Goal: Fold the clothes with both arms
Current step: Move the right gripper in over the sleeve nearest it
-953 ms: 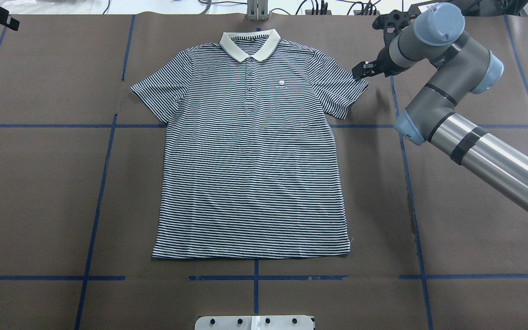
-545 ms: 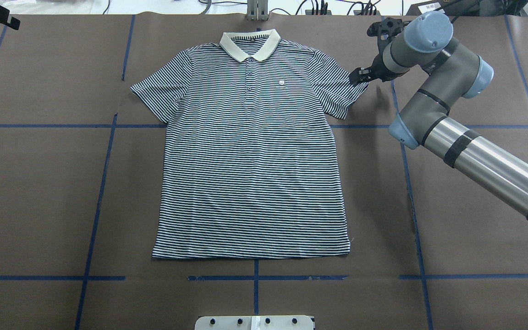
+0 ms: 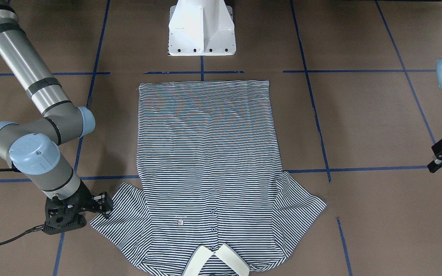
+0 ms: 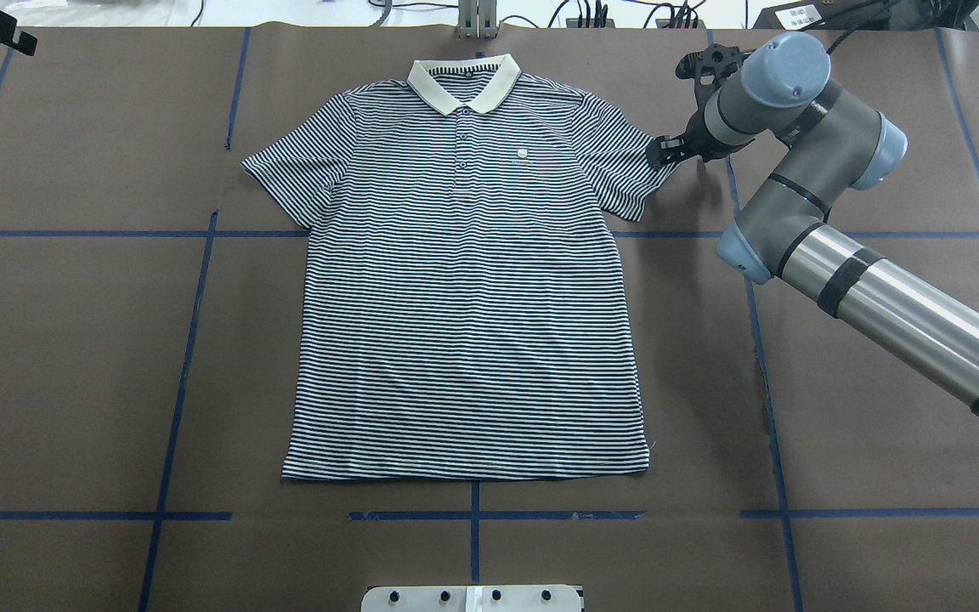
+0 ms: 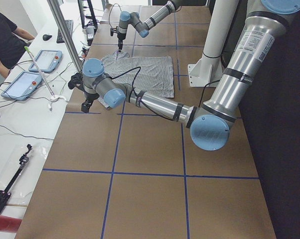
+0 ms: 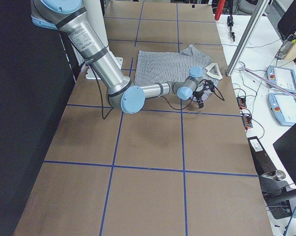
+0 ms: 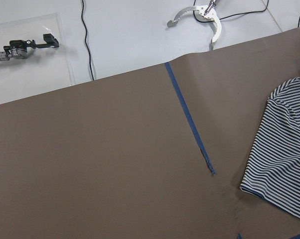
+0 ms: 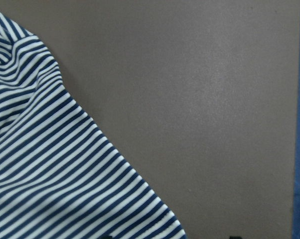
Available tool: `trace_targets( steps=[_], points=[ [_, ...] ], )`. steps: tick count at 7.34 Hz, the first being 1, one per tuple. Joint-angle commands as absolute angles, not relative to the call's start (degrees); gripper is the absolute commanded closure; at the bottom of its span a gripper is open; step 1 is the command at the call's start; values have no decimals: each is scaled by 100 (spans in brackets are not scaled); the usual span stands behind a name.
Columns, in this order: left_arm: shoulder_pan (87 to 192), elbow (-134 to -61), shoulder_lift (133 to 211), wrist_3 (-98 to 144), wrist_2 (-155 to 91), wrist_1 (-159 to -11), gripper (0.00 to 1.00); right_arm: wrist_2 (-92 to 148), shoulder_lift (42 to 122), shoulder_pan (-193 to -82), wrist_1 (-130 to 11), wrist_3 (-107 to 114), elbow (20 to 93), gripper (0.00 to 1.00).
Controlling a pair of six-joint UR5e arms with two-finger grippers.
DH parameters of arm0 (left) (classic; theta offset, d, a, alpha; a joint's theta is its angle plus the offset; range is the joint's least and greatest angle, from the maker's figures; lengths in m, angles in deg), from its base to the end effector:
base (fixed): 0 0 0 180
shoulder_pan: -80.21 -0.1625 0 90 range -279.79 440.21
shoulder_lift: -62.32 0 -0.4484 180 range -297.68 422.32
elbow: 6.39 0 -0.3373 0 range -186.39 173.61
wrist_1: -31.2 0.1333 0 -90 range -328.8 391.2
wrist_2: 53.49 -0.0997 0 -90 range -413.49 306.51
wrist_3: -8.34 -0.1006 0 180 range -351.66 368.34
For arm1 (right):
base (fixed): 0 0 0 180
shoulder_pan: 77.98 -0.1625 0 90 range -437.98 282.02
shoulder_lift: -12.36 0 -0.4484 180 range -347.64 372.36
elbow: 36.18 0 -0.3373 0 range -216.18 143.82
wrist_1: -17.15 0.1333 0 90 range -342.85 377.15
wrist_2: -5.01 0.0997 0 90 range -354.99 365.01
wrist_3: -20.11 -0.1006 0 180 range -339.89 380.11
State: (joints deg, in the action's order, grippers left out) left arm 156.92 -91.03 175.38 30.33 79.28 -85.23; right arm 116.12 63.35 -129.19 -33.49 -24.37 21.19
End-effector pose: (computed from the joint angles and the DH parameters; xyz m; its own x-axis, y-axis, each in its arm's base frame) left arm 0.0793 -0.6183 0.4561 0.6234 0.3216 -0.7127 0.0738 0.8832 0.4631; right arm -0.3969 -0.6487 0.4675 0.7099 -0.1793 0.6811 -0.0843 0.9385 0.3349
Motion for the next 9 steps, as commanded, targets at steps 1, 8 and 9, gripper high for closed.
trace_targets(
  steps=[1, 8, 9],
  points=[
    [15694, -9111, 17535, 3032, 7931, -8526, 0, 11654, 6290, -12914, -3356, -2437, 2121, 61],
    [15694, -9138, 17552, 3058, 7931, -8526, 0, 12279, 6194, -12879, -3365, -2454, 2921, 100],
    [15694, -9155, 17552, 3058, 7931, -8526, 0, 12244, 5897, -12791, -3452, -2454, 2860, 100]
  ],
)
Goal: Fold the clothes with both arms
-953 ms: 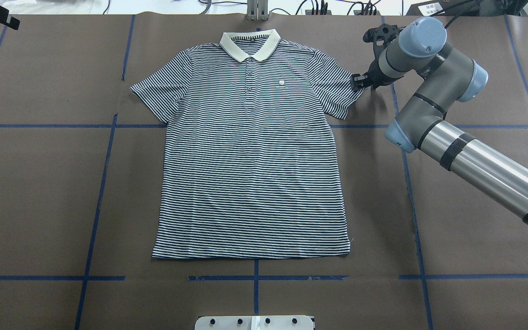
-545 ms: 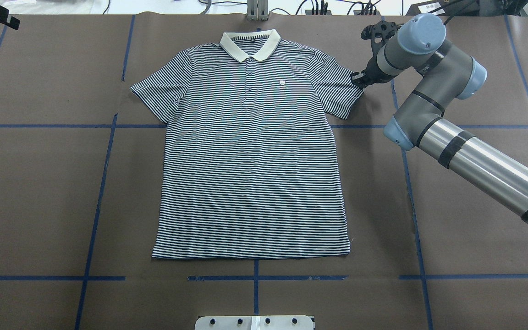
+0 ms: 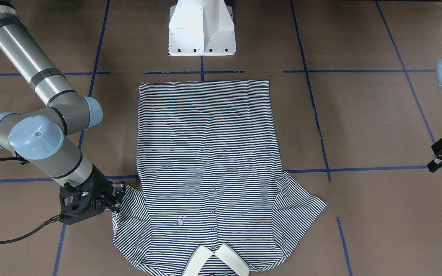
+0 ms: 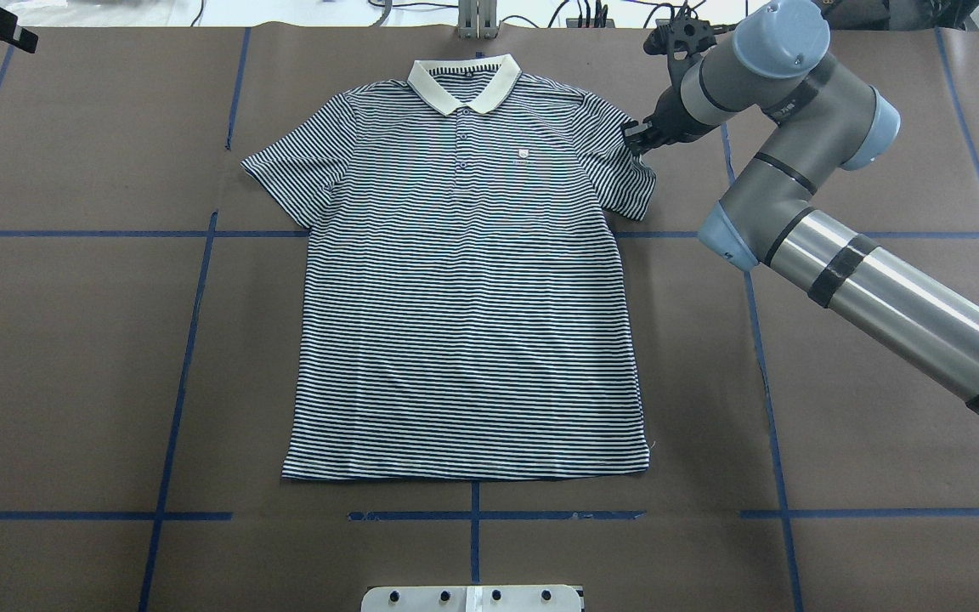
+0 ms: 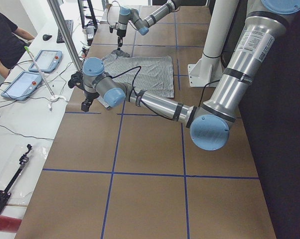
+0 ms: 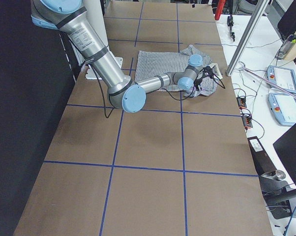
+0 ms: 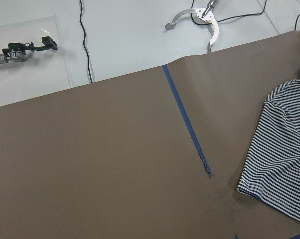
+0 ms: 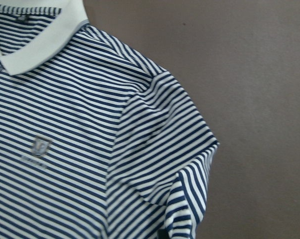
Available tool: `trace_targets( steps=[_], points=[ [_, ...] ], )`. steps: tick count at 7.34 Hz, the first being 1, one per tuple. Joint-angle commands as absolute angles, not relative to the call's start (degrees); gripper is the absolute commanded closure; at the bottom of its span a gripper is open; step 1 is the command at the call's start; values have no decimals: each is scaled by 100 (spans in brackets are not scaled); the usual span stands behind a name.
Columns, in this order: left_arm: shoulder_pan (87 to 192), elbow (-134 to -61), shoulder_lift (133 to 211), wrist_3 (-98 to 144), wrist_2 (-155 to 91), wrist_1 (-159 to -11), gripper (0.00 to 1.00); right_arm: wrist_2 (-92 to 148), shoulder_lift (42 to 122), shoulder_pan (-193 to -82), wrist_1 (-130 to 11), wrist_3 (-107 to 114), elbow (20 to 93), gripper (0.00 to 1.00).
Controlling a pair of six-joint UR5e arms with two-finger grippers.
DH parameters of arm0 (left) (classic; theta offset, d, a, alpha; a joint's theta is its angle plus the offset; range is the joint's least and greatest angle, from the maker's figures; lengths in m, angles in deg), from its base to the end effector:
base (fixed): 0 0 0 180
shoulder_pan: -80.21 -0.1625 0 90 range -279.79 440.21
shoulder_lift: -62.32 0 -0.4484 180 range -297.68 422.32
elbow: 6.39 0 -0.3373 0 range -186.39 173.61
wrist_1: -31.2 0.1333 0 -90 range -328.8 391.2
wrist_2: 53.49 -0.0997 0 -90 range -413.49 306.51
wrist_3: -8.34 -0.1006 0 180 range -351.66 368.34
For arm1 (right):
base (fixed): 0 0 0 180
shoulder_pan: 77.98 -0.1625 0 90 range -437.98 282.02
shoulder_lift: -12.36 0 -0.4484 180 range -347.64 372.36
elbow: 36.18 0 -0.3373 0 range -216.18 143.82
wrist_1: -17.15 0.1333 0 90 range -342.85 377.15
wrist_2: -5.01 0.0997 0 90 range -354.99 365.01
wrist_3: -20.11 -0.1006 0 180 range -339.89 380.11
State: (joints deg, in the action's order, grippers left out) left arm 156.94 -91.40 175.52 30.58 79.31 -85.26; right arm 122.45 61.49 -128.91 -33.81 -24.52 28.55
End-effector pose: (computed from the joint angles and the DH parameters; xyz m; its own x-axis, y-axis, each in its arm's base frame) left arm 0.0791 -0.6182 0.4516 0.6213 0.3242 -0.7133 0.0777 0.8804 0.4678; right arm -0.4044 -0.6361 0.3812 0.5780 -0.2901 0.7627 -0.0581 0.9177 0.3930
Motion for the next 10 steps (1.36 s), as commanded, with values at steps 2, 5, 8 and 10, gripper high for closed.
trace_targets(
  steps=[2, 5, 8, 10],
  points=[
    [15694, -9226, 17544, 3067, 7931, -8526, 0, 11721, 4688, -12581, -3848, -2472, 1742, 100],
    [15694, -9234, 17561, 3093, 7931, -8526, 0, 10952, 4189, -12254, -3805, -2481, 873, 100],
    [15668, -9252, 17745, 3523, 7913, -8500, 0, 11117, 4163, -12254, -3778, -2594, 1056, 0],
    [15092, -9260, 18077, 4371, 6780, -8447, 0, 11696, 4189, -12272, -3865, -3539, 1547, 0]
  ],
)
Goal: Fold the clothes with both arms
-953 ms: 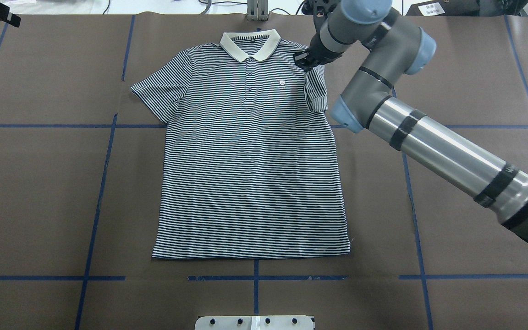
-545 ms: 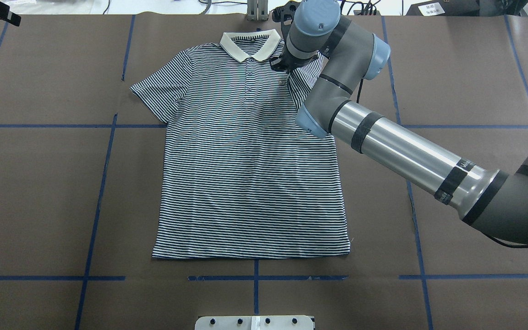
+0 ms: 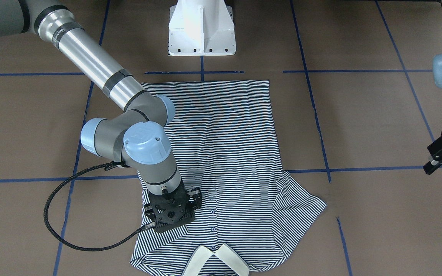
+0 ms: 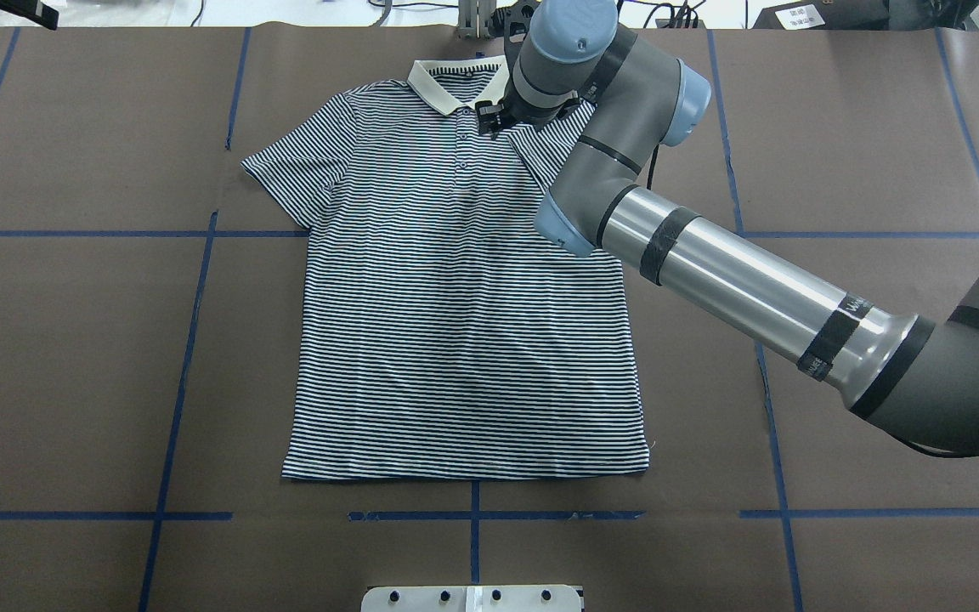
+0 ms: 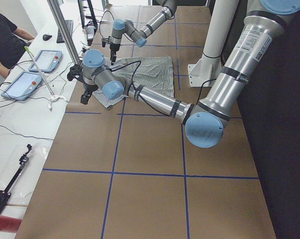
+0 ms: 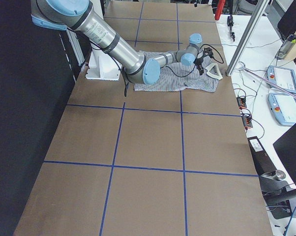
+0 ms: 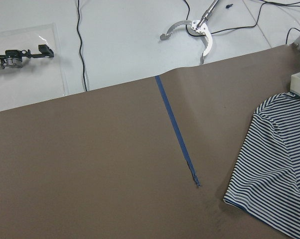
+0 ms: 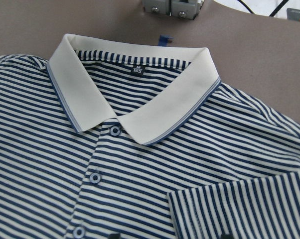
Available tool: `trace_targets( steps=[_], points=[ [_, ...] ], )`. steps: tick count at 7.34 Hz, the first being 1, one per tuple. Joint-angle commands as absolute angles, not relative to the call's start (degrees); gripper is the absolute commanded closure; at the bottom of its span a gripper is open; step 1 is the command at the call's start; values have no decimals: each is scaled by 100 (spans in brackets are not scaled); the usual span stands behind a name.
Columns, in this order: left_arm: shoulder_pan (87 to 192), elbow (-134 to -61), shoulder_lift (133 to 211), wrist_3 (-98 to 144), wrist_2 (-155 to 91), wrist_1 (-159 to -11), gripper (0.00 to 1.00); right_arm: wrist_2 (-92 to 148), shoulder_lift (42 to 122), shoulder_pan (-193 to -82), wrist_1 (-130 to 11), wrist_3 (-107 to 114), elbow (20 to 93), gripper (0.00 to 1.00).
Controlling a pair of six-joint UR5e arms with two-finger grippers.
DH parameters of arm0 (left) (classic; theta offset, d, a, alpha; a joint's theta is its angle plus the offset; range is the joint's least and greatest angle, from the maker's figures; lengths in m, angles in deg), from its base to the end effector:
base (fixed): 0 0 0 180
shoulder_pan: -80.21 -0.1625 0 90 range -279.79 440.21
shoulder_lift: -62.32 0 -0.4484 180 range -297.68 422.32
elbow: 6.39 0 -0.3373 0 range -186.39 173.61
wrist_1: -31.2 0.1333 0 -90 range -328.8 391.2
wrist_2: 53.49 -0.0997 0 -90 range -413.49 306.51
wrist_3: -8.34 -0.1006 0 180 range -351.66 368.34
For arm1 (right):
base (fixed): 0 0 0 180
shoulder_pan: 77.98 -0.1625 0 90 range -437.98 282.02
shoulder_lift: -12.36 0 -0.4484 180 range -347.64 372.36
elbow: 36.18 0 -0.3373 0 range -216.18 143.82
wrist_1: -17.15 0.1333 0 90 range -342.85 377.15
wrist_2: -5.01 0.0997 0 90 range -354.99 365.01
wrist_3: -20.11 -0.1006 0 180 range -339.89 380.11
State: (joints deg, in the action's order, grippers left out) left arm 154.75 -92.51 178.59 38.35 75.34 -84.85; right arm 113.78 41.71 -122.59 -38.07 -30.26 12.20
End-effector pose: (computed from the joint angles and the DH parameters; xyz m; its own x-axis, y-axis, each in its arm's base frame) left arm 0.1016 -0.6309 0.4135 0.6303 0.2516 -0.7344 0.1598 0.8837 0.4399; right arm -0.5310 -0.6656 0.2481 0.6299 -0.2269 0.7428 -0.1016 0.9241 0.3684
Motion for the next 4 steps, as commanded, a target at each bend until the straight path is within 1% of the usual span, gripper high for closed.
trace_targets(
  steps=[1, 2, 3, 4],
  points=[
    [14574, -9217, 18088, 5116, 6475, -8499, 0, 12073, 4355, -12307, -4379, -3857, 2124, 0],
    [14169, -9208, 18088, 6237, 6011, -8717, 0, 12372, 4609, -12472, -5307, -3860, 2878, 0],
    [13703, -9034, 18071, 7266, 5301, -9111, 0, 12610, 4968, -12631, -5838, -3843, 3478, 0],
    [13394, -8641, 18210, 7686, 4790, -9306, 0, 12630, 5111, -12745, -6087, -3799, 3658, 0]
  ],
)
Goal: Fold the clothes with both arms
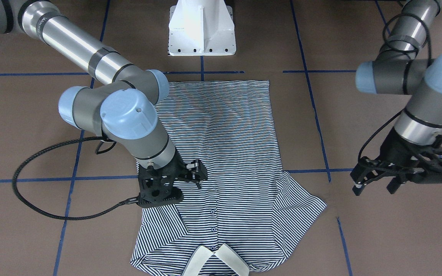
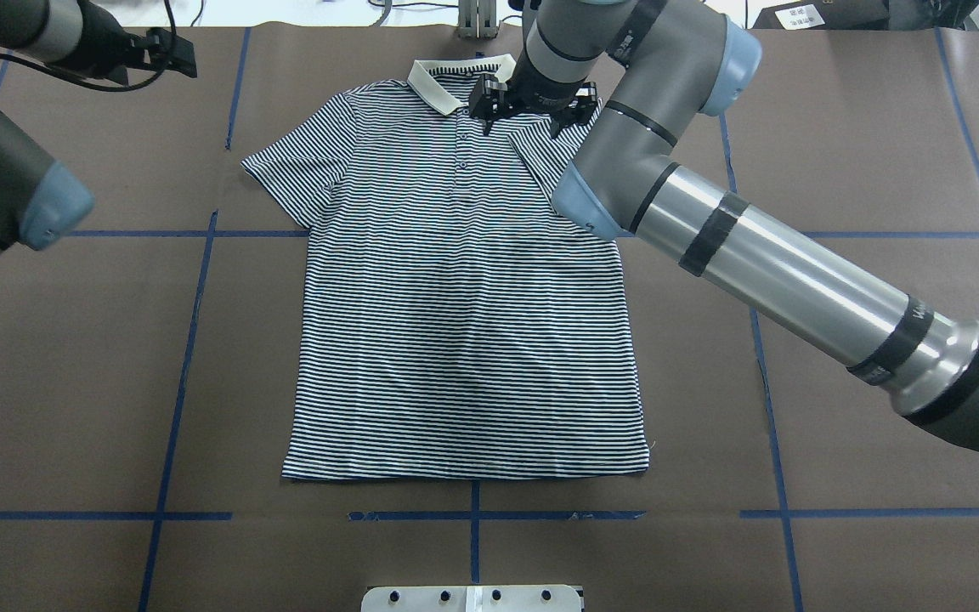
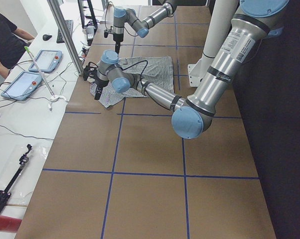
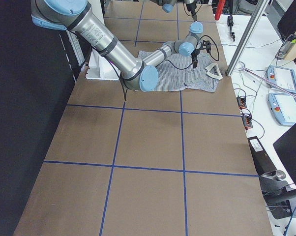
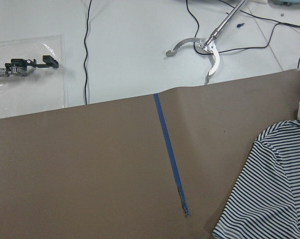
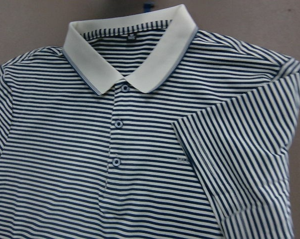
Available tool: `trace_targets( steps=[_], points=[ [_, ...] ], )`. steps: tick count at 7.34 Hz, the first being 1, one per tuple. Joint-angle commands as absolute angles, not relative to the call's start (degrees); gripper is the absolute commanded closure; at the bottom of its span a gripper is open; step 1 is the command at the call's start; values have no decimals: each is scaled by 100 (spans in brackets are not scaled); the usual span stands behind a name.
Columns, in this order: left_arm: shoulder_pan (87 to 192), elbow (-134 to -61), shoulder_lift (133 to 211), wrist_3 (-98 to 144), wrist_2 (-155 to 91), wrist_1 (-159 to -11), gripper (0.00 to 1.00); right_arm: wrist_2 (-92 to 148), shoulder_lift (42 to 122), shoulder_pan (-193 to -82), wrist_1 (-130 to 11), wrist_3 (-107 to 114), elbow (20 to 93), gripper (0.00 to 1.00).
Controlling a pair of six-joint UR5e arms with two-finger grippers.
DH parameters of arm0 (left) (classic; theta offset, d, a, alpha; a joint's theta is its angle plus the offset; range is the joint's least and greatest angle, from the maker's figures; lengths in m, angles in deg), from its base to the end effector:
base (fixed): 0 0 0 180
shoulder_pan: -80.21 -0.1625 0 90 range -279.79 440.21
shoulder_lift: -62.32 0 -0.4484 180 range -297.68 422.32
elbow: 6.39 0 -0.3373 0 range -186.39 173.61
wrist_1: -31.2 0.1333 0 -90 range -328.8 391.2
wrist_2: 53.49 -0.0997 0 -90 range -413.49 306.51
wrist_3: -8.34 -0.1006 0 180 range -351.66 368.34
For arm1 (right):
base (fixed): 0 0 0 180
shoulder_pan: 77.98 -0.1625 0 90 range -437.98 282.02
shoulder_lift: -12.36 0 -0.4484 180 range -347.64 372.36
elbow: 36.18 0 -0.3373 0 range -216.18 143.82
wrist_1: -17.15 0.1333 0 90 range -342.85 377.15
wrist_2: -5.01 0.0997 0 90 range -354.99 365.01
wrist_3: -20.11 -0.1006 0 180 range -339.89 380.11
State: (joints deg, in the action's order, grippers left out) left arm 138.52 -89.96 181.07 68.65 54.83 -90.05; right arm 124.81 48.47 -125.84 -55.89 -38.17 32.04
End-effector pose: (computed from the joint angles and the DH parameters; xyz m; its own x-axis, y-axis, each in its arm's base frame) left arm 0.2622 -0.6182 0.4040 0.6053 -0.0854 -0.7914 0.4318 0.8704 0.2364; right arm -0.4610 -0.6337 0.2293 0.5798 -0.0393 0.8138 -0.1019 0.9875 0.1203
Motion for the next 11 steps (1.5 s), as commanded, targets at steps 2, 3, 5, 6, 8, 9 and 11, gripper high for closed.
trace_targets(
  steps=[2, 3, 5, 6, 8, 9, 11],
  points=[
    [12962, -7727, 18632, 7813, 3822, -9386, 0, 12665, 5575, -12974, -6352, -3773, 4017, 0],
    [12847, -7331, 18729, 7822, 3678, -9735, 0, 12665, 5769, -13027, -6345, -3746, 4194, 0],
    [12724, -7195, 18774, 7787, 3686, -9783, 1, 12639, 5736, -13028, -6344, -3737, 4195, 0],
    [12680, -7134, 18774, 7769, 3686, -9791, 3, 12639, 5754, -13019, -6344, -3737, 4187, 0],
    [12592, -7099, 18783, 7787, 3703, -9826, 5, 12630, 5754, -13019, -6336, -3737, 4187, 0],
    [12591, -7099, 18783, 7787, 3712, -9827, 8, 12622, 5771, -13019, -6310, -3737, 4161, 0],
    [12591, -7107, 18783, 7778, 3730, -9827, 30, 12604, 5789, -13010, -6283, -3729, 4152, 0]
  ],
)
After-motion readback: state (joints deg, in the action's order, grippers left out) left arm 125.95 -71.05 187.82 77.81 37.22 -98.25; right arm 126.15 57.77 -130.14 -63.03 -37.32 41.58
